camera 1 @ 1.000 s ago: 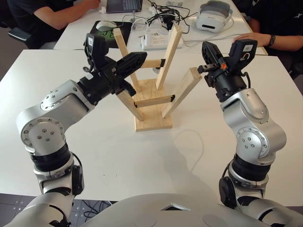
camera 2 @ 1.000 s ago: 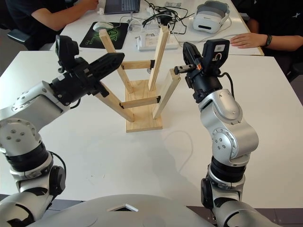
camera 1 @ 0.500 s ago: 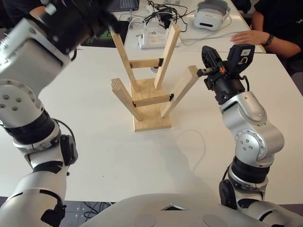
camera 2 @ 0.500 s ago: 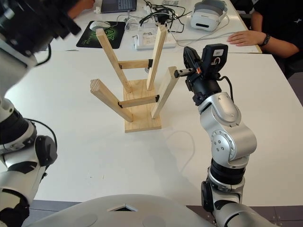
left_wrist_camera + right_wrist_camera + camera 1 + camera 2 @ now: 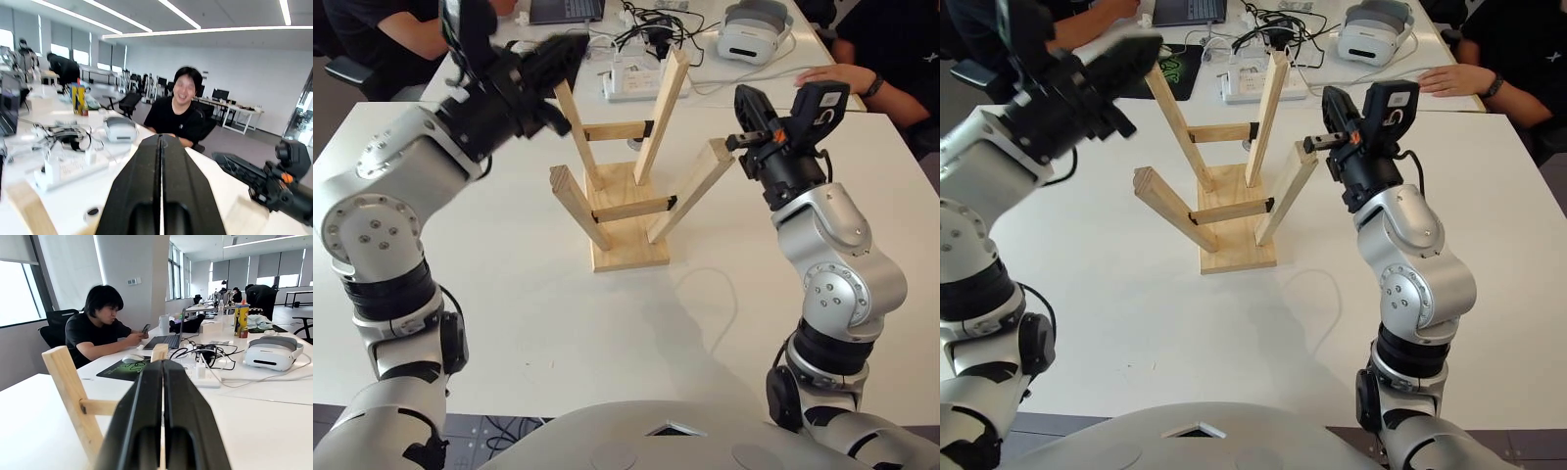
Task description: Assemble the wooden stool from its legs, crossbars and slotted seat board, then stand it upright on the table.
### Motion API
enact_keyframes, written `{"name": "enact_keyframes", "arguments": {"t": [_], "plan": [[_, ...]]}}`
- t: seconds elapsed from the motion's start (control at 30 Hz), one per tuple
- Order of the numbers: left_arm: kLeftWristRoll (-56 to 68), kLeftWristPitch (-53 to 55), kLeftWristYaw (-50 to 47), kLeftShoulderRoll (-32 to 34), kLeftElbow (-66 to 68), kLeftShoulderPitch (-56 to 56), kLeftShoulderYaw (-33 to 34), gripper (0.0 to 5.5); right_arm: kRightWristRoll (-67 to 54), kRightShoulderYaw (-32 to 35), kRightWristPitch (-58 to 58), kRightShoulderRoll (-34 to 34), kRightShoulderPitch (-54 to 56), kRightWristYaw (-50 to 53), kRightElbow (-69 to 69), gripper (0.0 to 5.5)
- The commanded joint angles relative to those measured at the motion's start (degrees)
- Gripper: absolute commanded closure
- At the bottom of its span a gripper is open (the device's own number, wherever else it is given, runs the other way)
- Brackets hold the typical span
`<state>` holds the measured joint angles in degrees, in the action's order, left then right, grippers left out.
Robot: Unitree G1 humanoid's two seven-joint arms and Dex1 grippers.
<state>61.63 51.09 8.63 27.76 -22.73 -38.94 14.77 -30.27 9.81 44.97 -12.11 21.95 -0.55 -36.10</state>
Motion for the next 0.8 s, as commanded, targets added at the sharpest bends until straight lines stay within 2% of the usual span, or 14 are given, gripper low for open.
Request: {"name": "enact_keyframes", "arguments": {"t": [0.03,0.13,0.33,0.4,0.43,0.53,0.67,0.8], "plan": [[-2.35,-1.03,0.65,2.22,1.67,-1.35,0.95,5.5,-3.81,3.95,-0.86,0.07,8.82,0.8,-0.67,5.47],[-3.31,-1.61,0.62,2.52,1.4,0.5,1.73,5.5,-6.71,5.19,-0.32,0.5,14.51,1.39,0.96,5.47],[-3.85,-1.88,-0.04,1.95,0.76,2.44,2.65,5.5,-9.6,2.68,0.82,0.43,15.7,0.43,1.72,5.47],[-4.06,-1.84,-0.01,2.28,0.78,2.62,2.86,5.5,-8.93,-1.38,3.92,-1.48,12.53,-0.68,0.97,5.47],[-4.15,-1.76,-0.09,2.58,0.45,2.5,2.96,5.5,-10.28,-4.88,9.94,-2.95,8.78,-1.19,1.08,5.47],[-3.67,-1.39,-0.89,2.36,-0.29,1.25,2.82,5.5,-12.74,-8.59,18.07,-3.49,1.58,-0.6,-0.69,5.47],[-3.4,-1.55,-1.87,1.72,-1.32,3.17,3.27,5.5,-16.2,0.29,7.31,3.09,14.12,2.49,-0.43,5.47],[-3.13,-1.95,-3.63,0.54,-3.87,7.29,4.01,5.5,-14.91,5.97,1.47,0.82,21.68,2.97,3.91,5.47]]}}
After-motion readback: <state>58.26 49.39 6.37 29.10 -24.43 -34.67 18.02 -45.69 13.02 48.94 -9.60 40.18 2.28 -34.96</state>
